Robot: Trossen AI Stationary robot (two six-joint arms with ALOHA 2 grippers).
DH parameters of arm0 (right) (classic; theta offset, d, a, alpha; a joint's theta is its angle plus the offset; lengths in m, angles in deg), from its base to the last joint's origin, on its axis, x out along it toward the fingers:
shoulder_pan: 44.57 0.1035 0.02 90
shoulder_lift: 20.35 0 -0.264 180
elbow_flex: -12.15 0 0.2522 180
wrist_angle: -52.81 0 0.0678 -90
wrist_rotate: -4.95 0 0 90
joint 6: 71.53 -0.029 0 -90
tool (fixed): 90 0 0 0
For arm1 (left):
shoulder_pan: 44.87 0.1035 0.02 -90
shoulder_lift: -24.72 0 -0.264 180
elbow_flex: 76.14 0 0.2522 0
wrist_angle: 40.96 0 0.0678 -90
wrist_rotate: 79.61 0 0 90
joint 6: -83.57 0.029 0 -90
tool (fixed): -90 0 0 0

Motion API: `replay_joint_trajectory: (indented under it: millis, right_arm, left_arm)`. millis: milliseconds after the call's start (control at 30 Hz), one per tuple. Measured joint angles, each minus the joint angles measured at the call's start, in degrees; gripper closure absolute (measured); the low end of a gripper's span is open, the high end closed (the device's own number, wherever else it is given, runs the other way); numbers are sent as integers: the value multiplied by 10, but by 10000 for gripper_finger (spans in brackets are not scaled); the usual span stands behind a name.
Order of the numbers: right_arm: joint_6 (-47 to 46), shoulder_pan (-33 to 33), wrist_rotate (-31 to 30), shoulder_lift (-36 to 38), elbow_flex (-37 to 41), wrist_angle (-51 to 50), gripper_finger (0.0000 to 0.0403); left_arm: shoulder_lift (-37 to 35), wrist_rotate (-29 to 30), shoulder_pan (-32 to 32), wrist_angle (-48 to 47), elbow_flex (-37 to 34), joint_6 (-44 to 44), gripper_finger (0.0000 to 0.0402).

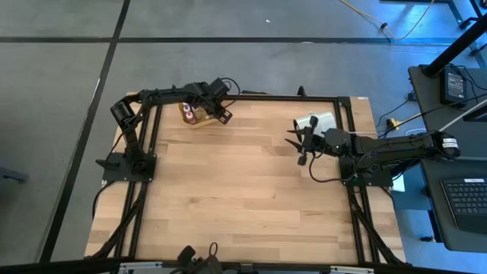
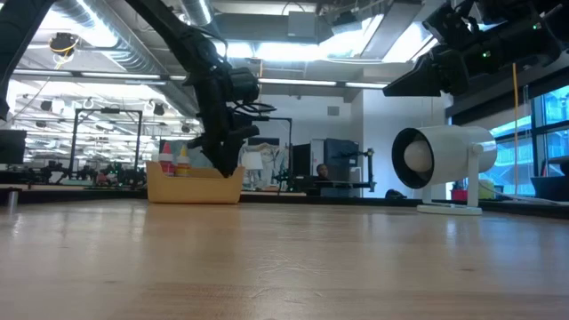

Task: Pick & Place food coloring
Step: Put the small black food coloring bottle into the yellow bin, then return to Home Position

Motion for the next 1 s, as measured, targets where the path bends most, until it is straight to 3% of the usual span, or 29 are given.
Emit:
replay_joint_trajectory:
  millis: [333,633,767,1000]
  right_arm:
    - [0,0,0,0,0,0,257]
    - [0,0,0,0,0,0,257]
    - [0,0,0,0,0,-1,257]
    - [-57,3,0,8,0,-50,257]
  left_arm:
    - [-18,17,-8,-15,0,45,287]
    - [-191,29,-51,-11,-11,89,289]
    - [-295,20,-96,117,-122,101,288]
    - [-447,-27,-183,416,-394,102,287]
